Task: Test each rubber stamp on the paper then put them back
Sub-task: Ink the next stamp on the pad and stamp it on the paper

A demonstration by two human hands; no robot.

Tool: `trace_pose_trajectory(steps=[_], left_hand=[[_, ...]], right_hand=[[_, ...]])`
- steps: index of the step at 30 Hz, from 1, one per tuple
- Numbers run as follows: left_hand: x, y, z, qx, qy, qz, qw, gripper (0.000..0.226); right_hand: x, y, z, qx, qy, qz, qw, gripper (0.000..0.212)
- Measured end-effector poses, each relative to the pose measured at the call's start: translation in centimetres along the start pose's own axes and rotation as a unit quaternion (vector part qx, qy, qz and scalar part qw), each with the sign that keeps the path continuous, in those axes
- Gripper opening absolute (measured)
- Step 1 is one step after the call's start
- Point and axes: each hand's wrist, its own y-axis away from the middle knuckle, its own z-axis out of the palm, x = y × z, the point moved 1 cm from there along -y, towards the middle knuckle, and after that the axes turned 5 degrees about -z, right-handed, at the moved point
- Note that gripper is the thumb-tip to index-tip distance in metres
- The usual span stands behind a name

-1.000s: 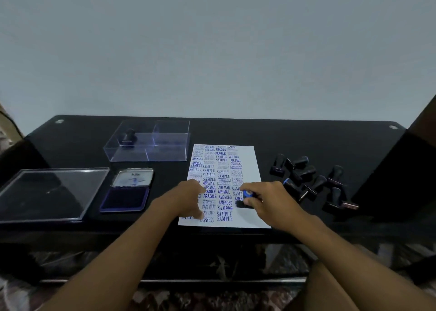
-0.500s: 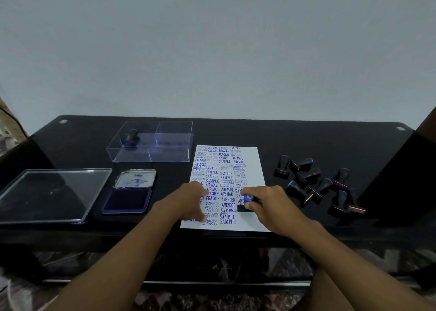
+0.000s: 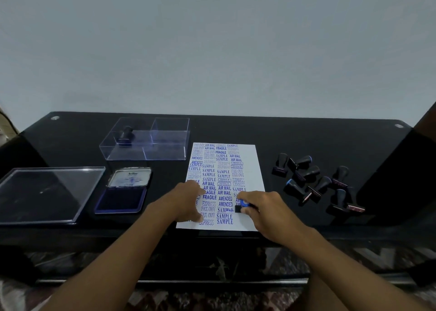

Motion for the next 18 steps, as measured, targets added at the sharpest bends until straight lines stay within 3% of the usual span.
trace_pose_trajectory(steps=[4,10,15,18], left_hand=[[0.1,0.0,0.1,0.002,-0.007,0.004,1.000,0.085],[0.4,0.1,-0.1,-0.001,-0.018,0.003,1.000,0.085],[0.4,0.2,0.0,-0.003,-0.023,0.004,1.000,0.084],[0.3,0.2,-0.1,-0.006,-0.018,0.003,1.000,0.085]], right_hand=[[0.1,0.0,0.2,0.001,0.005,-0.001,1.000,0.005],[0.7,-2.9,-0.5,-0.025,-0.003,0.041,0.999,0.023],[0.2,-0.7,0.2,-0.016,0.002,0.028,0.999,0.009],[0.1,-1.2,-0.4,-0.023,-0.004,0.028,0.999,0.011]])
